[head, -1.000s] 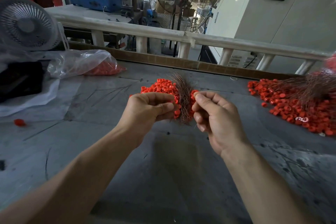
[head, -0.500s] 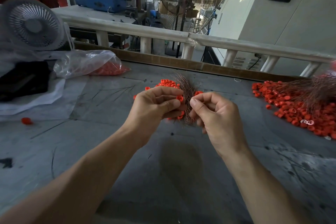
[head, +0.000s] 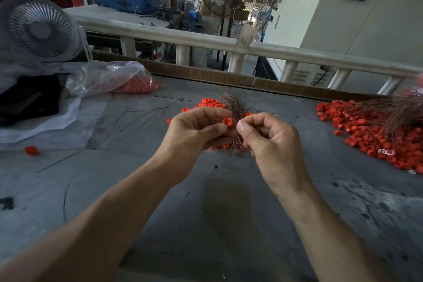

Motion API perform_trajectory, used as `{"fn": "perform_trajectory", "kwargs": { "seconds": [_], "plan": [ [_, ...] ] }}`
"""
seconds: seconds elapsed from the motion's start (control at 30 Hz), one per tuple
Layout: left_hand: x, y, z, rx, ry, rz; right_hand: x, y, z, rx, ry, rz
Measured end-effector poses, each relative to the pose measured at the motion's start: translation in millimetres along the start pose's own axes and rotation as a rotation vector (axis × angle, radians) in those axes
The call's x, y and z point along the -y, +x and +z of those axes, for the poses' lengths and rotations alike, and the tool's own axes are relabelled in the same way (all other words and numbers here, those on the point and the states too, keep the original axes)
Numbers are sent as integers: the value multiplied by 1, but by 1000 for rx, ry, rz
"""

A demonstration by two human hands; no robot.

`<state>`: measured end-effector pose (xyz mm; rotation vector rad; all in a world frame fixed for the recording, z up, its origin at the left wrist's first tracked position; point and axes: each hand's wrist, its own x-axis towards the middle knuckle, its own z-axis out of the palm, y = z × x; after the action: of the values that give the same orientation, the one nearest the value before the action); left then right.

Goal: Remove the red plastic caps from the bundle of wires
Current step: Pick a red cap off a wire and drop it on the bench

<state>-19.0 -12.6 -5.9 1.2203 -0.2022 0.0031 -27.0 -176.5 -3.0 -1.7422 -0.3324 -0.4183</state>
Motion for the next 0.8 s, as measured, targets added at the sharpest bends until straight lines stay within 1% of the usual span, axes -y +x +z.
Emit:
{"fn": "perform_trajectory", "kwargs": {
  "seconds": [0.4, 0.8],
  "plan": [
    [3, 1, 0, 6, 34, 21, -2, 0, 0, 3, -100, -19],
    [4, 0, 0, 40, 43, 28, 0, -1, 2, -1, -129, -26]
  ]
}}
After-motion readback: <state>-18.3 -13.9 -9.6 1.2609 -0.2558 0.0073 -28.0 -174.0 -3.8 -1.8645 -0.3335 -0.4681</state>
